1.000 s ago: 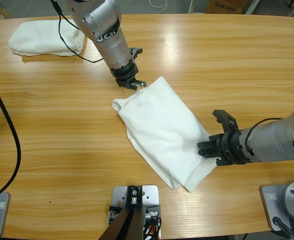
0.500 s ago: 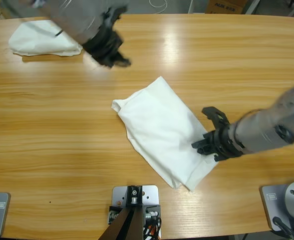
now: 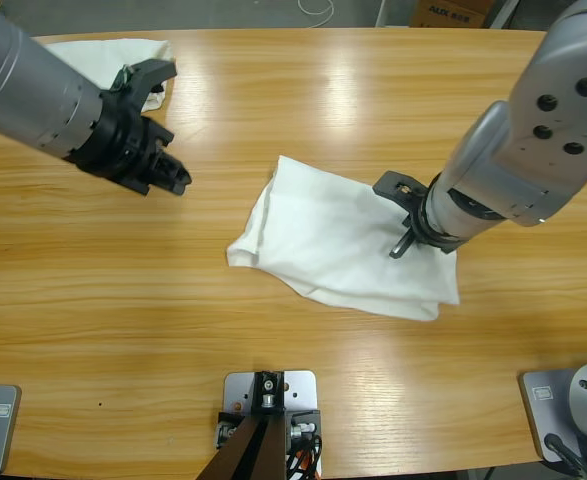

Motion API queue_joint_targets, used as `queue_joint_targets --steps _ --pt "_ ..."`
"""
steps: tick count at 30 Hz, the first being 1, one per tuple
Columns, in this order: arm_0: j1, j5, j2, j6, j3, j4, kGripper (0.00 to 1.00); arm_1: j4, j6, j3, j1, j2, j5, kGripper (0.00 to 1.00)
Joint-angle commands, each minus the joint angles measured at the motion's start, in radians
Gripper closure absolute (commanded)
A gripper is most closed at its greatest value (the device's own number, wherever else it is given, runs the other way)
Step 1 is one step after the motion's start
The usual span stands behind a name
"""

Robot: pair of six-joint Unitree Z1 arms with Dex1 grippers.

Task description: Fold clothes

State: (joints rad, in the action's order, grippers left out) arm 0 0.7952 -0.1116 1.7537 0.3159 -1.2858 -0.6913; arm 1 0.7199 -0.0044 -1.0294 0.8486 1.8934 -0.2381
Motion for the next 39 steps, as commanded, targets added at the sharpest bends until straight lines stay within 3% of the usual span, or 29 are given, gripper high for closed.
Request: queue_joint_targets --steps 1,2,3,4,6,7,8,9,12,14,17,23,32,34,39 --pt "-0.004 0.013 -0.044 0.023 0.085 0.035 1.0 -0.077 -0.168 0.023 0.0 0.02 -0.111 0.758" --pt "-0.004 0.013 -0.046 0.023 0.087 0.038 1.0 -0.072 -0.12 0.019 0.0 -0.033 -0.128 0.342" --pt "-0.004 0.013 -0.048 0.023 0.093 0.042 1.0 -0.051 -0.067 0.012 0.0 -0.096 -0.13 0.115" --pt "-0.004 0.013 -0.052 0.023 0.1 0.048 1.0 -0.019 -0.015 -0.002 0.0 -0.158 -0.13 0.013" --pt "-0.001 0.028 -0.06 0.019 0.111 0.049 1.0 0.062 0.099 -0.051 0.0 -0.264 -0.128 0.0" --pt "0.001 0.039 -0.067 0.013 0.116 0.05 0.724 0.118 0.188 -0.088 0.0 -0.307 -0.117 0.0" --pt "0.005 0.047 -0.076 -0.006 0.121 0.06 0.204 0.154 0.257 -0.114 0.0 -0.323 -0.104 0.0" --pt "0.007 0.051 -0.085 -0.02 0.129 0.071 0.021 0.19 0.359 -0.142 0.0 -0.335 -0.065 0.0" --pt "0.007 0.052 -0.109 -0.022 0.147 0.083 0.004 0.158 0.649 -0.173 -0.009 -0.282 0.171 0.0" --pt "0.007 0.052 -0.128 -0.023 0.165 0.084 0.004 0.133 0.786 -0.189 -0.009 -0.183 0.257 0.0" --pt "0.007 0.054 -0.178 -0.022 0.201 0.084 0.004 0.14 0.886 -0.246 -0.009 -0.066 0.304 0.0" --pt "0.007 0.061 -0.259 -0.016 0.304 0.084 0.004 0.133 0.931 -0.326 -0.009 0.105 0.318 0.0" --pt "0.007 0.061 -0.286 -0.008 0.34 0.103 0.004 0.069 0.869 -0.336 -0.005 0.225 0.282 0.109" --pt "0.007 0.06 -0.286 -0.008 0.338 0.107 0.004 0.064 0.774 -0.343 0.002 0.246 0.266 0.115" --pt "0.007 0.06 -0.293 -0.008 0.348 0.107 0.004 0.139 0.377 -0.363 0.021 0.286 0.202 0.11"
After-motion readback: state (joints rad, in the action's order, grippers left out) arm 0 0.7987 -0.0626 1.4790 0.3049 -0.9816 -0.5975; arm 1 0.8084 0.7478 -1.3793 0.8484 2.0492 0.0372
